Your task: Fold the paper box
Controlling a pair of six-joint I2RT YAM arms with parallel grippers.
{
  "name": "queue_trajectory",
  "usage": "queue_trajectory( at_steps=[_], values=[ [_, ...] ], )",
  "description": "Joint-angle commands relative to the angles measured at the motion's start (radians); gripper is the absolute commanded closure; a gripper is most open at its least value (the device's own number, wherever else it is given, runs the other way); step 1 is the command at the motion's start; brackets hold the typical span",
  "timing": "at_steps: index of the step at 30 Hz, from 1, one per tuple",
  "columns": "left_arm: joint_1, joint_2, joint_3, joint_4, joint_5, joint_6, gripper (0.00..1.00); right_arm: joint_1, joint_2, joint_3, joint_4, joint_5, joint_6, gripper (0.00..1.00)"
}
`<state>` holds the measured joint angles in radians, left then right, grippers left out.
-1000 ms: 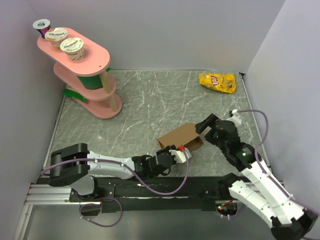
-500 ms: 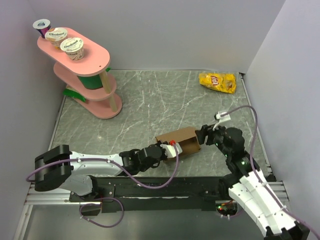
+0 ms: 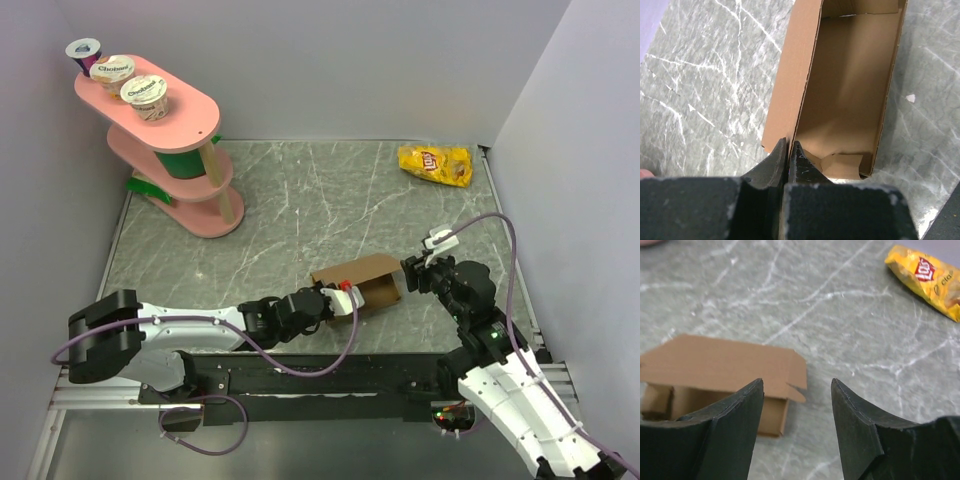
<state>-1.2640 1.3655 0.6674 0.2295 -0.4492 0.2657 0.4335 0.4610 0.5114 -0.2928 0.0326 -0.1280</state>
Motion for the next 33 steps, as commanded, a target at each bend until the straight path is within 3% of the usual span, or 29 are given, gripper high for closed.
queue_trajectory(
  at_steps=[1, 3, 5, 11, 17, 21, 26, 33],
  values=[
    [0.023, -0.023, -0.006, -0.098, 0.012, -0.036, 0.99, 0.011, -0.03, 0.094, -0.182, 0.091, -0.108, 0.37],
    [0.025, -0.035, -0.006, -0.104, 0.015, -0.034, 0.99, 0.011, -0.033, 0.131, -0.299, 0.092, -0.139, 0.37],
    [0.025, -0.04, -0.002, -0.108, 0.014, -0.036, 0.99, 0.005, -0.056, 0.121, -0.289, -0.026, -0.179, 0.36],
    [0.025, -0.046, -0.005, -0.114, 0.033, -0.039, 0.99, 0.007, 0.069, 0.117, -0.224, -0.111, -0.207, 0.34],
    [0.025, -0.052, -0.005, -0.13, 0.01, -0.037, 0.99, 0.011, 0.185, 0.043, 0.042, -0.094, -0.196, 0.36],
    [0.023, -0.068, -0.008, -0.125, 0.015, -0.039, 0.99, 0.016, 0.28, 0.019, 0.116, -0.079, -0.232, 0.36],
    [0.025, -0.078, -0.011, -0.124, 0.012, -0.037, 0.99, 0.022, 0.248, -0.105, 0.288, -0.045, -0.303, 0.36],
    [0.025, -0.066, -0.005, -0.127, 0.033, -0.037, 0.99, 0.036, 0.284, -0.152, 0.411, -0.042, -0.338, 0.37]
  ],
)
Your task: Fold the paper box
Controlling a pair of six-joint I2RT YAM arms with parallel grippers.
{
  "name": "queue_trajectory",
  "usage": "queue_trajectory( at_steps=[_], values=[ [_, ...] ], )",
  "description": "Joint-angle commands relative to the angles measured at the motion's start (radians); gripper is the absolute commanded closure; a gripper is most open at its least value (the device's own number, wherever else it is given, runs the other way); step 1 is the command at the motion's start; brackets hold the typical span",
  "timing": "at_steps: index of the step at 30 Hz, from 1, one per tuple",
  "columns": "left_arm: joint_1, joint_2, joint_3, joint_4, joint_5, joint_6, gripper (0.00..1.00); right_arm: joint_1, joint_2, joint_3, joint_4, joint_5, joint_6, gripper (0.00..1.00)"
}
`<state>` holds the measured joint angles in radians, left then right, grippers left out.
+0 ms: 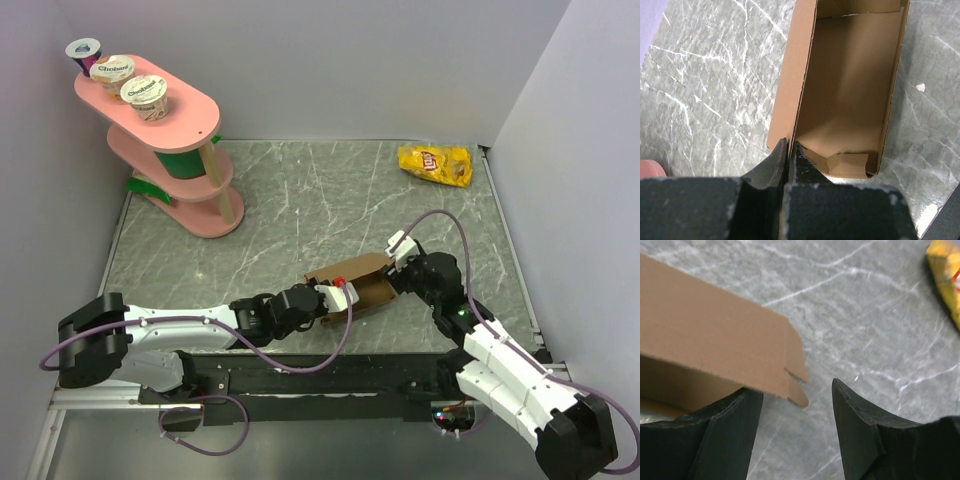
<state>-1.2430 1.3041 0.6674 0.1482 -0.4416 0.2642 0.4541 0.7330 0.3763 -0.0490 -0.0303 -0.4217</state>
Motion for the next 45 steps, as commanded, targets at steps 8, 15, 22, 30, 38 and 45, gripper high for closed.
queue_trajectory(
  at_steps=[8, 15, 22, 30, 38, 45],
  values=[
    [0.002, -0.002, 0.0, -0.048, 0.026, -0.036, 0.99, 0.017, 0.06, -0.04, 0.227, -0.025, -0.054, 0.41],
    [0.002, -0.002, 0.0, -0.052, 0.024, -0.034, 0.99, 0.015, 0.129, -0.053, 0.279, -0.059, -0.075, 0.41],
    [0.004, 0.006, 0.006, -0.061, 0.021, -0.034, 0.99, 0.015, 0.21, -0.059, 0.336, -0.056, -0.08, 0.46],
    [0.005, -0.012, 0.004, -0.061, 0.021, -0.036, 0.99, 0.017, 0.198, -0.024, 0.288, -0.075, -0.046, 0.64],
    [0.008, -0.003, 0.008, -0.059, 0.03, -0.034, 0.99, 0.015, 0.095, 0.003, 0.21, -0.138, 0.081, 0.77],
    [0.01, 0.011, 0.02, -0.071, 0.043, -0.039, 0.99, 0.015, 0.062, 0.052, 0.19, -0.151, 0.165, 1.0]
  ],
)
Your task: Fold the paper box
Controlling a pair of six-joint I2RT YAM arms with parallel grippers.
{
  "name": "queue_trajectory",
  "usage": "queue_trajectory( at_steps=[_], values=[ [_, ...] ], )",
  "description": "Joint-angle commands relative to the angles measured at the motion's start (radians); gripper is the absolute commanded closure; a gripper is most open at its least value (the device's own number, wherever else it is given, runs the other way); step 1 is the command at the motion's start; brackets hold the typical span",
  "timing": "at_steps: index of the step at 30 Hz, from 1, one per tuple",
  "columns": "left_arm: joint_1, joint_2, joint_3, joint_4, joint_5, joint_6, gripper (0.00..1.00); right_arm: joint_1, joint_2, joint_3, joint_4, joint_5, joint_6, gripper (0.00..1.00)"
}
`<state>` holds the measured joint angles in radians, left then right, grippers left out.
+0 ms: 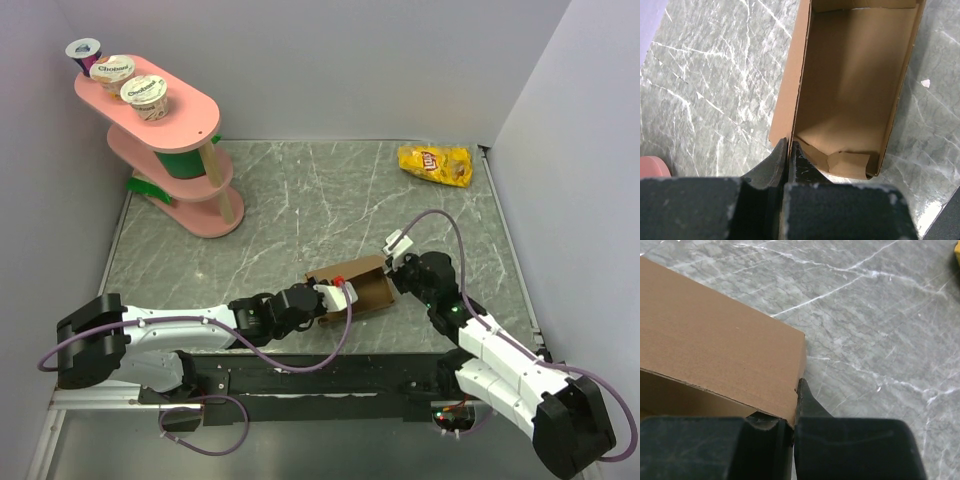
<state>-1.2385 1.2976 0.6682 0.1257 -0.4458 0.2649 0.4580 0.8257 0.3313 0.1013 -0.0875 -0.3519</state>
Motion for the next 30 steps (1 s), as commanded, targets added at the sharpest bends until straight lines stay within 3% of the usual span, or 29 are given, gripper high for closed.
queue_trajectory(
  at_steps=[1, 7, 14, 17, 22, 25, 28, 30],
  values=[
    [0.007, 0.017, 0.021, -0.047, 0.048, -0.039, 0.99, 0.011, -0.03, 0.106, 0.034, -0.093, 0.117, 1.0],
    [0.033, 0.025, 0.03, -0.054, 0.075, -0.062, 0.99, 0.033, 0.006, 0.181, 0.009, -0.06, 0.253, 1.0],
    [0.089, 0.072, 0.094, -0.084, 0.047, -0.11, 0.96, 0.102, 0.105, 0.271, -0.083, 0.11, 0.274, 1.0],
    [0.123, 0.065, 0.105, -0.077, 0.061, -0.141, 0.87, 0.134, 0.128, 0.261, -0.097, 0.184, 0.269, 1.0],
    [0.18, 0.031, 0.096, -0.029, 0.087, -0.187, 0.47, 0.174, 0.101, 0.2, -0.063, 0.236, 0.243, 1.0],
    [0.223, 0.017, 0.094, -0.002, 0.108, -0.213, 0.37, 0.188, 0.078, 0.167, -0.042, 0.236, 0.215, 1.0],
    [0.261, 0.014, 0.117, 0.008, 0.11, -0.243, 0.19, 0.189, 0.059, 0.15, -0.034, 0.238, 0.189, 1.0],
    [0.283, 0.005, 0.134, -0.004, 0.145, -0.257, 0.16, 0.189, 0.056, 0.152, -0.04, 0.247, 0.176, 1.0]
  ],
)
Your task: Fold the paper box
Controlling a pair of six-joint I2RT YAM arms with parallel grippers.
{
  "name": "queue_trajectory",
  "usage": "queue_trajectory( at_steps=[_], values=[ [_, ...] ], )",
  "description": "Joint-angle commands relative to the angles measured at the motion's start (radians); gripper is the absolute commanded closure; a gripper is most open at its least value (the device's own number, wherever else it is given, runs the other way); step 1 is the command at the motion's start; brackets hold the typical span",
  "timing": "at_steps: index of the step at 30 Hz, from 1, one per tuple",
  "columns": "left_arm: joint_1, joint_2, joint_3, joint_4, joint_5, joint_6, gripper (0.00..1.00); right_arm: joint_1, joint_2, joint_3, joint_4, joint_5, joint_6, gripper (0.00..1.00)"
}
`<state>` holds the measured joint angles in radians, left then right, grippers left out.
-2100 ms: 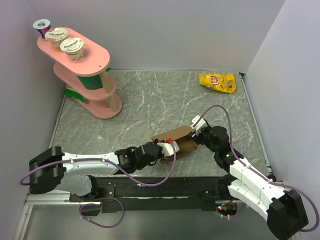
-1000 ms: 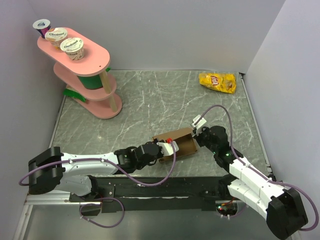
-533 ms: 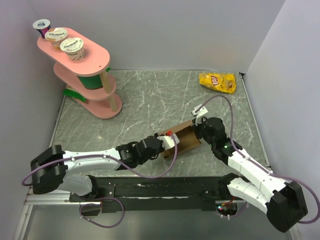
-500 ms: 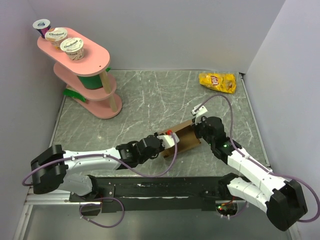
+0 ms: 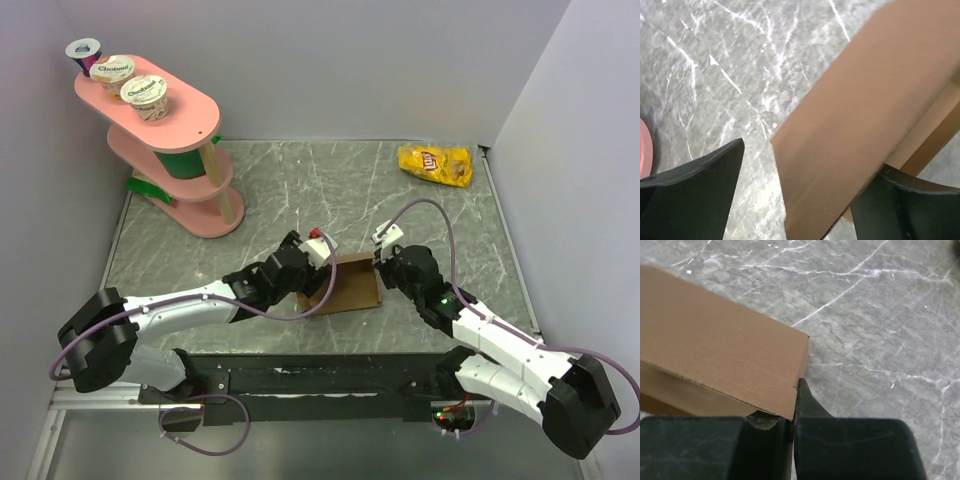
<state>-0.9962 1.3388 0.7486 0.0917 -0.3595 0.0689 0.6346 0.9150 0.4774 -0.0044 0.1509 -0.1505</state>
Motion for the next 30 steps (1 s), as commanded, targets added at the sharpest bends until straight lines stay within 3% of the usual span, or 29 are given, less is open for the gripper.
queue_trajectory(
  at_steps=[1, 5, 12, 18, 22, 30],
  values=[
    [0.06, -0.041, 0.064, 0.026, 0.07, -0.099, 0.15, 0.014, -0.03, 0.01, 0.043, 0.016, -0.027, 1.0],
    [0.093, -0.13, 0.028, 0.031, 0.16, -0.145, 0.01, 0.014, -0.005, 0.058, -0.024, 0.068, -0.034, 1.0],
    [0.198, -0.303, -0.1, 0.052, 0.342, -0.283, 0.04, 0.013, 0.05, 0.112, -0.08, 0.088, -0.014, 1.0],
    [0.255, -0.273, -0.12, 0.042, 0.464, -0.379, 0.01, 0.013, 0.082, 0.144, -0.098, 0.073, 0.017, 1.0],
    [0.258, -0.231, -0.124, 0.06, 0.442, -0.417, 0.05, 0.013, 0.102, 0.176, -0.115, 0.05, 0.043, 1.0],
    [0.257, -0.136, -0.088, 0.118, 0.364, -0.469, 0.3, 0.014, 0.13, 0.214, -0.137, 0.038, 0.035, 1.0]
  ],
)
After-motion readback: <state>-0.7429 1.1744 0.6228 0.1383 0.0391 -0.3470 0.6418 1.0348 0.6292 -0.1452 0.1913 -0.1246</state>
